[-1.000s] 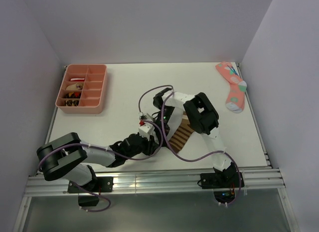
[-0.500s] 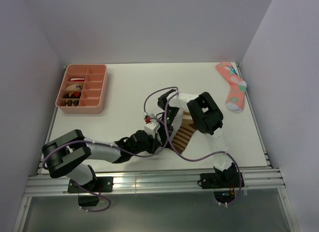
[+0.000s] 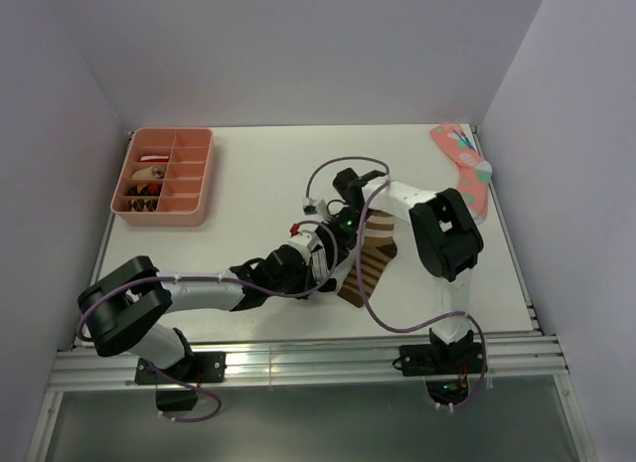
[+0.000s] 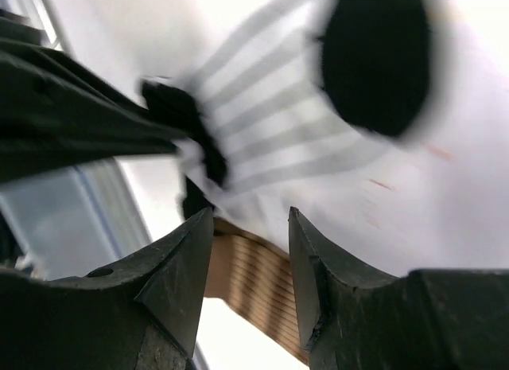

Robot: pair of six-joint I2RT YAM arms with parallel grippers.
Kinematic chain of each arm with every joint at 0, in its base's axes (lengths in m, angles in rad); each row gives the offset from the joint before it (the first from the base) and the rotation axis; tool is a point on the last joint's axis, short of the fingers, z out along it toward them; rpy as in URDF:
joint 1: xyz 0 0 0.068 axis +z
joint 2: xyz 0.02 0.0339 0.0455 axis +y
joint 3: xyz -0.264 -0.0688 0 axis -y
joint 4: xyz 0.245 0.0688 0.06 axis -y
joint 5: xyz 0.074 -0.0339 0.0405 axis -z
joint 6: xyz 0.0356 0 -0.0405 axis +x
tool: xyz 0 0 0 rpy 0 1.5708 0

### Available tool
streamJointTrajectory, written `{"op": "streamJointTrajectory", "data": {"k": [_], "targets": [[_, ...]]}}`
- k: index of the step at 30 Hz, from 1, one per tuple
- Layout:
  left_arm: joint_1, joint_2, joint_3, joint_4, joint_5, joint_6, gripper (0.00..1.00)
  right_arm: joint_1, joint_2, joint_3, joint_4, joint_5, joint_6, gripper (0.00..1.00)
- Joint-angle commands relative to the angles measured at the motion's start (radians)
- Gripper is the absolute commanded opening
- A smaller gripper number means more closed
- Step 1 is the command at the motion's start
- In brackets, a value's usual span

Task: Roll the socks
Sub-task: Roll the sock at the center of the board.

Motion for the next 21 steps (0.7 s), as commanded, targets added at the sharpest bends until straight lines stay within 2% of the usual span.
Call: {"op": "streamJointTrajectory", "data": {"k": [1, 9, 17, 21], "targets": [[0.049, -0.051, 0.033, -0.151, 0.039, -0.056, 0.00, -0.039, -0.049, -0.019, 0.097, 0.052, 0.051, 0.50], [0.133, -0.034, 0.085, -0.259, 0.142, -0.092, 0.00, -0.105, -0.062, -0.093, 0.124, 0.146, 0.077, 0.50], [0.271, 0.044, 0.087, -0.243, 0.369, -0.127, 0.00, -0.186, -0.111, -0.182, 0.116, 0.255, -0.001, 0.49], [0.307, 0.111, 0.091, -0.197, 0.493, -0.148, 0.00, -0.216, -0.196, -0.257, 0.190, 0.313, -0.040, 0.49]]}}
